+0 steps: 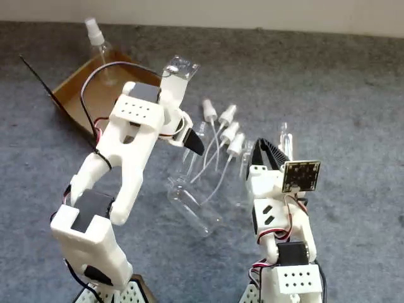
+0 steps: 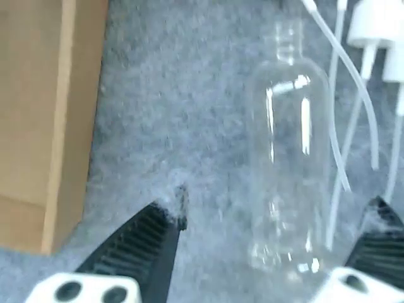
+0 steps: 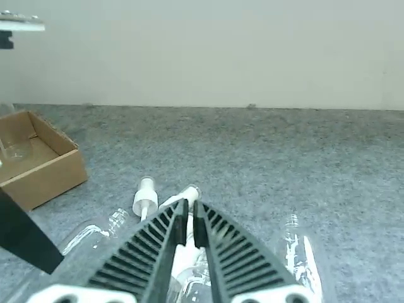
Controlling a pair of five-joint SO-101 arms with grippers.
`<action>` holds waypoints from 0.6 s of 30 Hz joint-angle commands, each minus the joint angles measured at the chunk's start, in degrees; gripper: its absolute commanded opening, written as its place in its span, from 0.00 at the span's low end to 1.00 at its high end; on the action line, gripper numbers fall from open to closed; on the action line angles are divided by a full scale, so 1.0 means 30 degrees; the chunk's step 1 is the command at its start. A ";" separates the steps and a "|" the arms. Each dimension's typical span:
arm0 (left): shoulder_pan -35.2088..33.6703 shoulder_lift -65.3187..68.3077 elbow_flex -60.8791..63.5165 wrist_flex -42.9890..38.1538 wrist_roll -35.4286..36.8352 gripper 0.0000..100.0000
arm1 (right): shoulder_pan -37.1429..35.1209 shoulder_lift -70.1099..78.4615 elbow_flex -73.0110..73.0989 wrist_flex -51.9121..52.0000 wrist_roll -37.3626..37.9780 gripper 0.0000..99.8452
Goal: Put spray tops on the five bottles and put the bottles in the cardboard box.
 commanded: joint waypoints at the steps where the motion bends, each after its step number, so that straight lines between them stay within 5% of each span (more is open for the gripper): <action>1: 0.0513 -0.1011 0.1216 -0.2198 -0.0205 0.37 | 0.0220 -0.0190 0.2769 -0.0454 -0.0234 0.02; 11: 0.1040 -0.0044 0.2095 -0.4044 -0.0234 0.37 | 0.0220 -0.0190 0.2769 -0.0454 -0.0205 0.02; 18: 0.1070 0.3883 -0.1451 -0.2491 -0.0147 0.37 | 0.0190 -0.0190 0.2769 -0.0454 -0.0205 0.02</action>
